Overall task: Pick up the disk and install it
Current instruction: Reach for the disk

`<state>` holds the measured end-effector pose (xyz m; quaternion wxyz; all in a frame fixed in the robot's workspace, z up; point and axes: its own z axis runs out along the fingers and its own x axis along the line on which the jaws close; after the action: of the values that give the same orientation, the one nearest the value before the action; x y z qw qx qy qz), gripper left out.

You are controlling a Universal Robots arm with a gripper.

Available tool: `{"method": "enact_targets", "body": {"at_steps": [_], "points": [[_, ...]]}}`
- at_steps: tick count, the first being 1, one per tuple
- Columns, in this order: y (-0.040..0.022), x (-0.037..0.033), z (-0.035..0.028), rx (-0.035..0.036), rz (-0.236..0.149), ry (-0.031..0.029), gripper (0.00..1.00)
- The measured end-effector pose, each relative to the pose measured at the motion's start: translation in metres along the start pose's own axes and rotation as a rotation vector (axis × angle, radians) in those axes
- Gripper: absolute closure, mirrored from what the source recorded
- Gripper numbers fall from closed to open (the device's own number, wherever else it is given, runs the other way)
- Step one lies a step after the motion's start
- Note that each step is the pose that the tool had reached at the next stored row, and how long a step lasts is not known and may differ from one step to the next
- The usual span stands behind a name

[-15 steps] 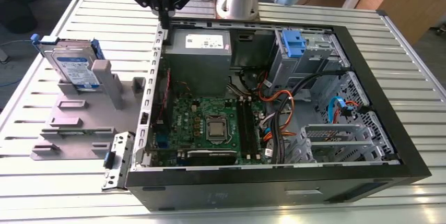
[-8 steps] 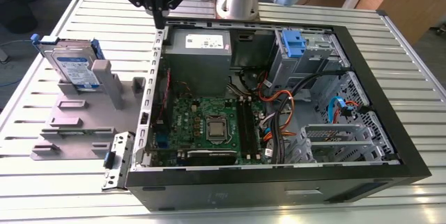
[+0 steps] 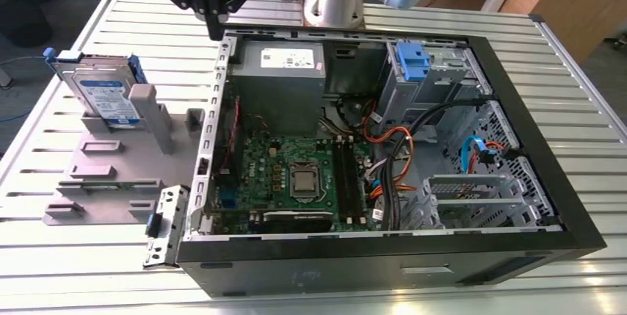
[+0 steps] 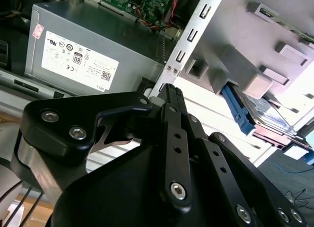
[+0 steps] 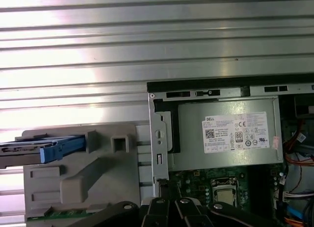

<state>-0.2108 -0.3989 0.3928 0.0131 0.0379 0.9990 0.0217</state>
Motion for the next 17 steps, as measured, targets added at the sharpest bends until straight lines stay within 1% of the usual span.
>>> {"method": "enact_targets", "body": {"at_steps": [17], "points": [[-0.002,0.0264,-0.0007,0.0,0.0,0.0,0.89]]}}
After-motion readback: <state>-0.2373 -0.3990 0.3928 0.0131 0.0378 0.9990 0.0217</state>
